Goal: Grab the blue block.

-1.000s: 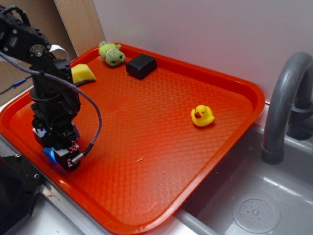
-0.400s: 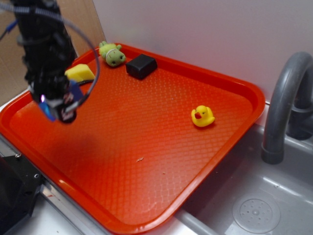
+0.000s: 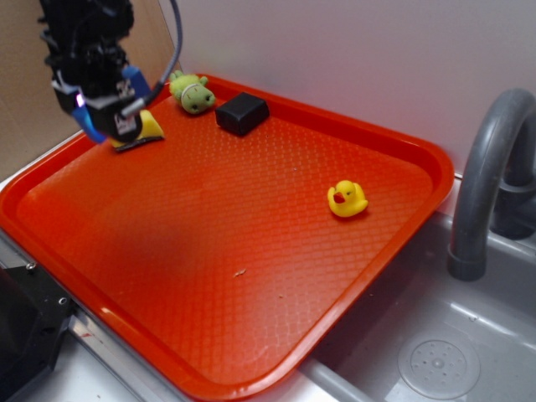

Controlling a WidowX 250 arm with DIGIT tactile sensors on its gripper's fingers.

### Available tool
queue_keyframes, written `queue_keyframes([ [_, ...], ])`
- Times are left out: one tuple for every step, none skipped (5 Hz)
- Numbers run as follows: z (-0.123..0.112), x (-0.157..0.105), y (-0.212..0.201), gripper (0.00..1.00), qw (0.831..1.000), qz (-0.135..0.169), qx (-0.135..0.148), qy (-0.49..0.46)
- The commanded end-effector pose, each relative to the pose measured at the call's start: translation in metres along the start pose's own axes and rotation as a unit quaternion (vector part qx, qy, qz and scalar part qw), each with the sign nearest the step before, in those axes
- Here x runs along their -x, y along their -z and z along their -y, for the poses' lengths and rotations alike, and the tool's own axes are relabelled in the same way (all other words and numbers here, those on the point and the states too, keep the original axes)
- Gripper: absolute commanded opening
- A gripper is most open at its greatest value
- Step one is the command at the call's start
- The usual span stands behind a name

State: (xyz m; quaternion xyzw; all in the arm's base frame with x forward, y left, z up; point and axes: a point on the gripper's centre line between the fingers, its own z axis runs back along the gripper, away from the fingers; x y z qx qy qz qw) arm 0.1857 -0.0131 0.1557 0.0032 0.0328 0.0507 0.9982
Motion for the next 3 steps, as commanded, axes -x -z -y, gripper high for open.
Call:
queue_keyframes([
  [-0.018,-0.005,-0.076,0.00,0.995,0.083,0.026,-0.042],
  [-0.017,-0.003,-0.104,0.00,0.993,0.107,0.021,-0.048],
  [-0.015,-0.007,-0.106,0.00,0.992,0.113,0.044,-0.042],
])
